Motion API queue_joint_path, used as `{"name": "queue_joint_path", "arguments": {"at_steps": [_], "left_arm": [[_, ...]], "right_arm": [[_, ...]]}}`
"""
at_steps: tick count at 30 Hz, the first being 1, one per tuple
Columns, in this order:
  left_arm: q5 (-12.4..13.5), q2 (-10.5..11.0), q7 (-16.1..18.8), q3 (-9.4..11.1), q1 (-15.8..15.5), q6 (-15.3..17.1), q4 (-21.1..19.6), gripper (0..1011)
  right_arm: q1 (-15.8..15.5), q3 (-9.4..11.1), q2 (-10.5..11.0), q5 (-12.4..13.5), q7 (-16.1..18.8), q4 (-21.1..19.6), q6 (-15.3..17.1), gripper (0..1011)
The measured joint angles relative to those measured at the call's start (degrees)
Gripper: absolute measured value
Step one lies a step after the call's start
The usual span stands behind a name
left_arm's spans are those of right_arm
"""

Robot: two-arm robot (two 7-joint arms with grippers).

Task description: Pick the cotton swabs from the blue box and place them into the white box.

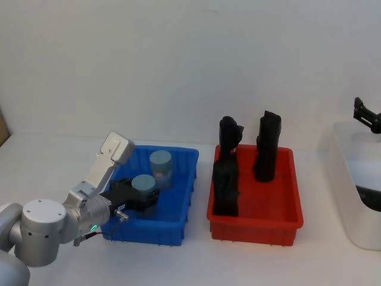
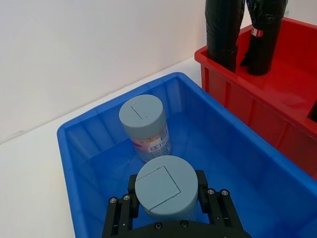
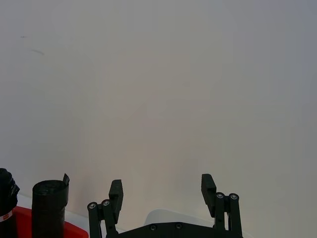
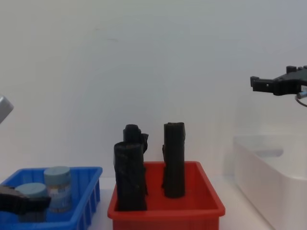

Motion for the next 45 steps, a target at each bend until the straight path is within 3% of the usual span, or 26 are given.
{"name": "queue_joint_path", "arguments": {"at_steps": [21,33,45], "left_arm": [[-1.18,0.87,1.73,-1.08,1.39,-7.24,-7.59,674],[-0.3,1.15,1.88,-1.69,1.21,-11.92,-14.21,674],[1.99,-1.18,-2.02,-0.82,-1.62,-15.69,-18.58,674]], "right_arm": [[0.38,-0.16,-0.06,-0.56,1.18,0.56,-0.75,1001],[2.09,-1.17,-0.45,-2.89,7.58,2.99,-4.59,1001],[4.11,-2.96,-1.34,-4.8,15.82,5.18,-8.43,1001]]}}
